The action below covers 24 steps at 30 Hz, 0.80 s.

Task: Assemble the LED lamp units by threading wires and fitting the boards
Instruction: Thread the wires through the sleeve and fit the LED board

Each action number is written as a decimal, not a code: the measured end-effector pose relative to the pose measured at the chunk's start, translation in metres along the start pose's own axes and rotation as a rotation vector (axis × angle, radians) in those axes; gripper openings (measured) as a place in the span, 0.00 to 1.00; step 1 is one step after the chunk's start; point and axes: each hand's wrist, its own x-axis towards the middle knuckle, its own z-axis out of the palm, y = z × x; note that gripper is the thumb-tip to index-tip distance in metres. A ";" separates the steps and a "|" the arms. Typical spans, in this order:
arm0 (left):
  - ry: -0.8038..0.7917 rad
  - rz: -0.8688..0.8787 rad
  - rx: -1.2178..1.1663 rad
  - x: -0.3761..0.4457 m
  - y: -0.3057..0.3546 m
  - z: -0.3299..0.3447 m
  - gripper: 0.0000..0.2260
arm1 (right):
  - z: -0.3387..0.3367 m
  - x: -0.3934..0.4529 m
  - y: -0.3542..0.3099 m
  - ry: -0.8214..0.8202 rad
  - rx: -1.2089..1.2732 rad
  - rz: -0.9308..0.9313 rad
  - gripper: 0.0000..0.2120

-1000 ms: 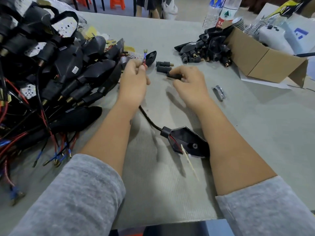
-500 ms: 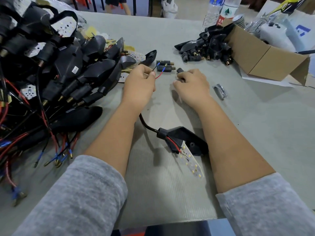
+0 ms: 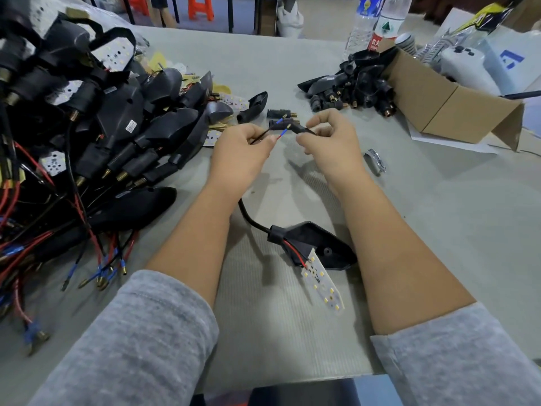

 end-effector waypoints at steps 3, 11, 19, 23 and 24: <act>-0.008 -0.010 -0.024 -0.001 0.000 -0.001 0.09 | -0.001 -0.004 -0.007 -0.008 0.209 0.022 0.10; -0.029 0.001 -0.102 -0.004 0.005 -0.001 0.03 | -0.004 -0.001 -0.008 0.019 0.655 0.209 0.06; -0.085 0.038 -0.154 -0.008 0.010 -0.003 0.03 | -0.002 -0.005 -0.007 -0.106 0.621 0.189 0.09; -0.073 0.049 -0.137 -0.007 0.009 -0.002 0.04 | -0.003 -0.005 -0.009 -0.135 0.623 0.203 0.10; -0.064 0.043 -0.133 -0.007 0.008 -0.002 0.05 | -0.004 -0.005 -0.009 -0.145 0.626 0.208 0.10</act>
